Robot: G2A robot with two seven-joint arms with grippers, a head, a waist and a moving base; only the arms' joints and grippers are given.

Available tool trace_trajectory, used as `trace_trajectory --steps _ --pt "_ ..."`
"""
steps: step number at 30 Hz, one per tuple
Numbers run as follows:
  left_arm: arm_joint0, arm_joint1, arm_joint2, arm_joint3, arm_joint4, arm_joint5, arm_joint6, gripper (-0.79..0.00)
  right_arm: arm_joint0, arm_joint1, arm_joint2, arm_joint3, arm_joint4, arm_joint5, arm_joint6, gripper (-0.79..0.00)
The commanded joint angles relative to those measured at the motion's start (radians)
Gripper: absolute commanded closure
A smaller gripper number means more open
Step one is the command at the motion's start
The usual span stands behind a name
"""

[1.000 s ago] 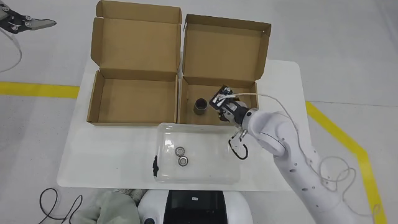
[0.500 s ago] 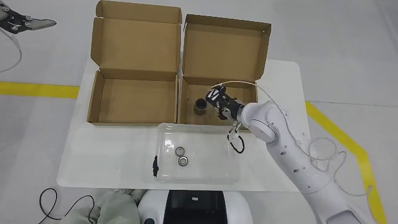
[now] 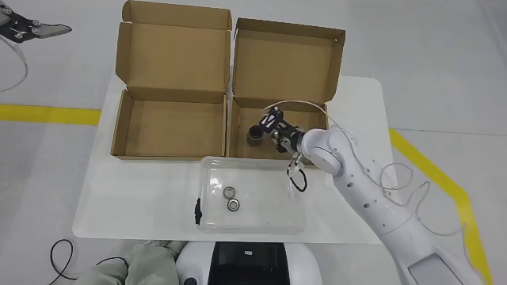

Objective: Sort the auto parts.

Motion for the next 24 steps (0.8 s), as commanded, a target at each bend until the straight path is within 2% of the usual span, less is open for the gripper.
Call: trace_trajectory --steps 1,5,6,9,10,15,24 --pt "0.000 0.000 0.000 0.000 0.000 0.000 0.000 -0.785 0.011 -0.004 -0.007 0.020 0.002 0.001 -0.004 0.000" --pt "0.000 0.000 0.000 0.000 0.000 0.000 0.000 -0.785 0.031 -0.014 -0.025 0.052 0.002 0.009 -0.007 -0.003" --pt "0.000 0.000 0.000 0.000 0.000 0.000 0.000 -0.785 0.035 -0.016 -0.029 0.057 0.000 0.013 -0.005 -0.058" --pt "0.000 0.000 0.000 0.000 0.000 0.000 0.000 -0.785 0.045 -0.021 -0.040 0.067 -0.013 0.022 0.002 -0.348" --pt "0.000 0.000 0.000 0.000 0.000 0.000 0.000 -0.785 0.046 -0.023 -0.043 0.067 -0.014 0.026 0.001 -0.366" --pt "0.000 0.000 0.000 0.000 0.000 0.000 0.000 -0.785 0.052 -0.029 -0.047 0.070 -0.017 0.032 -0.002 -0.416" --pt "0.000 0.000 0.000 0.000 0.000 0.000 0.000 -0.785 0.027 -0.020 -0.020 -0.008 -0.064 0.035 0.011 -0.409"
